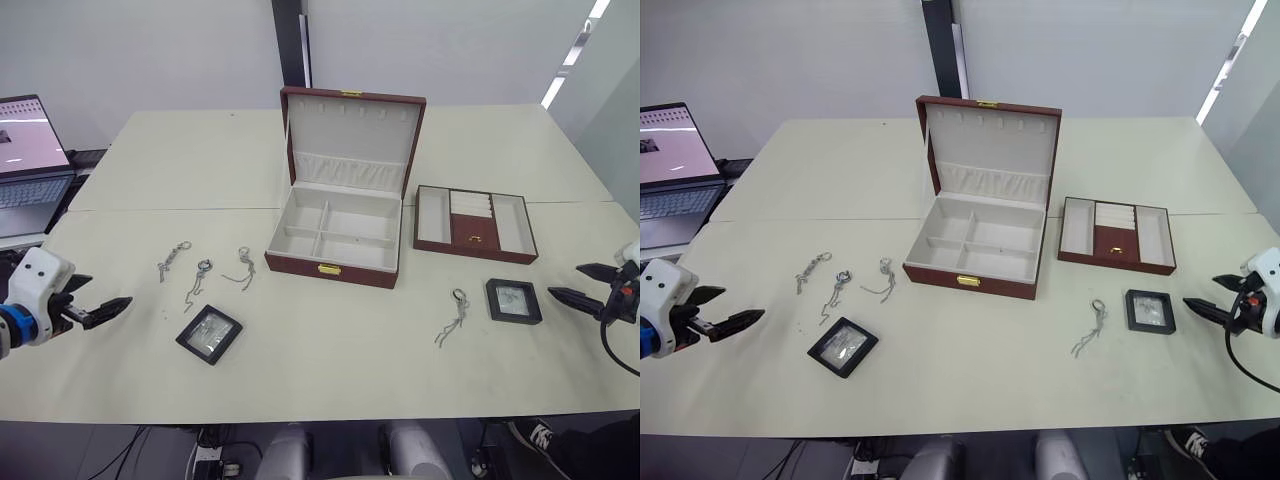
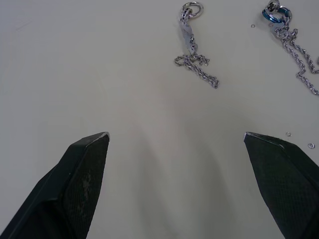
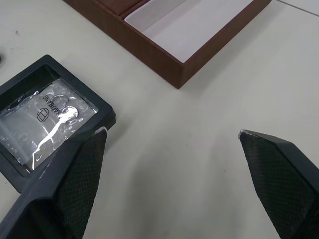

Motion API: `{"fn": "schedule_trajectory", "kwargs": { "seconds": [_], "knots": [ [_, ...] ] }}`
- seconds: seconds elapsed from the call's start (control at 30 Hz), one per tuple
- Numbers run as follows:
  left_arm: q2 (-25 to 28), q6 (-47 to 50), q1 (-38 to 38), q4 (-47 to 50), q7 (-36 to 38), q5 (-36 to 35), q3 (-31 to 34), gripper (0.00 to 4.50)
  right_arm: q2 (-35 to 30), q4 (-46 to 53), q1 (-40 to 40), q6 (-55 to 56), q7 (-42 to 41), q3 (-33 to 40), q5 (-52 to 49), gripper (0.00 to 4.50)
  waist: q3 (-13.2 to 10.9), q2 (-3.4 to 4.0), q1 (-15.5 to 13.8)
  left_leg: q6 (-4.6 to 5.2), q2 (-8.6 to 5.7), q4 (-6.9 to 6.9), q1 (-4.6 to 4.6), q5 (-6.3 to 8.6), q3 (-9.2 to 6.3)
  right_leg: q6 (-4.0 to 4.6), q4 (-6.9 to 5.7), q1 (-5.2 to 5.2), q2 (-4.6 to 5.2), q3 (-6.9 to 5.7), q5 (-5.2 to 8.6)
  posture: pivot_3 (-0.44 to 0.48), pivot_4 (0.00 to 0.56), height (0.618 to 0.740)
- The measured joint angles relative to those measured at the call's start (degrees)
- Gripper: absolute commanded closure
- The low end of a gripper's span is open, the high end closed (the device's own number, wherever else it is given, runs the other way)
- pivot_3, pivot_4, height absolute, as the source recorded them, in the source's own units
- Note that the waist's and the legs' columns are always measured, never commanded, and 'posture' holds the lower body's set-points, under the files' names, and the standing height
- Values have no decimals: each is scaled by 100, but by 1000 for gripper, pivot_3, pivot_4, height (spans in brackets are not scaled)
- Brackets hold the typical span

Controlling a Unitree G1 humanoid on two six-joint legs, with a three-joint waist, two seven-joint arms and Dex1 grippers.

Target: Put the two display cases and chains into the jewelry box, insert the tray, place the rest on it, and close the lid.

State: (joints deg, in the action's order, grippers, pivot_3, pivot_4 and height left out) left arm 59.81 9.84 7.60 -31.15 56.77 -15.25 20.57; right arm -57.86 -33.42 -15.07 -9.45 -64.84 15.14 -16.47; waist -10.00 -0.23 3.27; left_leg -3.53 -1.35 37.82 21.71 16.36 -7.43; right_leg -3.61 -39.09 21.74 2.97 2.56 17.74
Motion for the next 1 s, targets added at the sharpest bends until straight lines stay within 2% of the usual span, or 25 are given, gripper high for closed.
{"fn": "schedule_trajectory", "kwargs": {
  "seconds": [0.3, 0.43, 0.6, 0.7, 0.77, 0.87, 1.0],
  "knots": [
    [0, -10, 2, 4, -85, 32, 0, 27, 9, -10, -11, 11, 67, 8, -12, 0, 0, 0, 0, 0, 0, 1, 0, 0, 0, 0, 0, 0, 0, 0, 0, 0, 150, 740],
    [-93, 33, 74, 197, -266, -11, 22, 27, 129, 162, -2, -250, 299, 311, -228, 0, 0, 0, -2, 0, 0, 2, 1, 0, -1, 0, -1, -1, 1, 1, 0, 0, 150, 740],
    [-566, 568, 404, 1000, -450, -312, -18, 27, 532, 1575, 58, -1178, 719, 541, -789, 0, 1, -1, -7, -1, 2, 6, 4, 0, -7, 0, -4, -2, 1, -2, 0, 0, 150, 740],
    [-875, 809, 761, 1413, -528, -362, -306, 27, 922, 2709, 110, -1810, 1050, 422, -1120, 0, 1, 0, -15, -1, 1, 10, 6, -1, -10, 0, -6, -1, 0, -3, 0, 0, 150, 740],
    [-1031, 891, 973, 1543, -557, -338, -561, 417, 1084, 3218, 120, -2057, 1244, 257, -1183, 0, 2, -1, -19, -1, -2, 12, 8, -1, -10, 0, -6, -1, 1, -3, -1, 0, 150, 740],
    [-1346, 871, 1478, 1479, -685, -95, -988, 1172, 1392, 3573, -6, -2222, 1646, -57, -1105, 596, 4, -5, -38, -1, -4, 14, 8, -1, -12, -1, -5, -1, 0, -5, -1, 0, 150, 740],
    [-1728, 654, 2234, 1067, -812, 259, -1510, 2451, 1888, 3629, -500, -2263, 2203, -753, -691, 1988, 4, -6, -11, -3, -6, 14, 9, -2, -10, -1, -8, 5, 0, -4, -1, 0, 150, 740]
  ]
}}
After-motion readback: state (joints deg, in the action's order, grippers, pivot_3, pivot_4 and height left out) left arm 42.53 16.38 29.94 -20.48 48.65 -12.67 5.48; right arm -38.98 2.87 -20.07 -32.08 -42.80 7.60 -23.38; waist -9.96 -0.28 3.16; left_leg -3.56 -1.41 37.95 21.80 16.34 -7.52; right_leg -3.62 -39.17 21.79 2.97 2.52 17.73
